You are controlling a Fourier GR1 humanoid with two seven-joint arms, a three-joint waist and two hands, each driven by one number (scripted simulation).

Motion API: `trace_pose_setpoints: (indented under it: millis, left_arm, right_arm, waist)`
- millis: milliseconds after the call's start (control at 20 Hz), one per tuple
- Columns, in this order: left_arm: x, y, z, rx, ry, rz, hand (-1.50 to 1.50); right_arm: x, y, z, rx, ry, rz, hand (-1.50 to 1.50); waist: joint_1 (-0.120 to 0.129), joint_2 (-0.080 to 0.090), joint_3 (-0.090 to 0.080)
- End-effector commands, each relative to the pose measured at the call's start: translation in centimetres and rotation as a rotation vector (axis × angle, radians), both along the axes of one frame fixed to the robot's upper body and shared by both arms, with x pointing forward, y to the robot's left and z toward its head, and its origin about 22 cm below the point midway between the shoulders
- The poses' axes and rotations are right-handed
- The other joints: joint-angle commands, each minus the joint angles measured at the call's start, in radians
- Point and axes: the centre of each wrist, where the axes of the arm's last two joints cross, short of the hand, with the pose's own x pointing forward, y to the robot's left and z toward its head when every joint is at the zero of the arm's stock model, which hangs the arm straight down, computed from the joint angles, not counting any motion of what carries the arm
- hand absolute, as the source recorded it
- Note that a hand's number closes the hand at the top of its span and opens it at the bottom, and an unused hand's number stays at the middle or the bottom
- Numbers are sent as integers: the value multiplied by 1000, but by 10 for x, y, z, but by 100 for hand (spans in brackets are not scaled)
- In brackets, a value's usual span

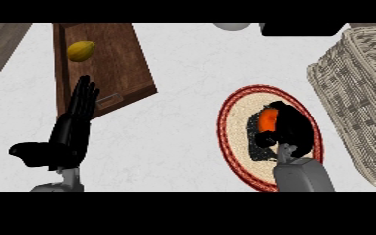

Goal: Pick the squash from the placemat and place it in the basket

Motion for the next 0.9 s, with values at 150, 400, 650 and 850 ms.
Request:
trace_pose_setpoints:
  millis: [150, 400, 650, 850]
  left_arm:
    - [-1, -13, 10, -12, -2, -9, 0]
    - [4, 6, 4, -11, 8, -17, 0]
    - [3, 9, -3, -14, 9, -1, 0]
    - [5, -14, 11, -6, -30, -70, 0]
  right_arm:
    - [12, -24, -17, -56, 68, 95, 150]
    - [0, 19, -31, -101, 41, 139, 150]
    - [1, 12, -18, -131, 5, 149, 150]
    - [74, -38, -6, -101, 29, -312, 150]
  waist:
    - [2, 0, 0]
    - [1, 1, 0]
    - [0, 0, 0]
    - [62, 32, 4]
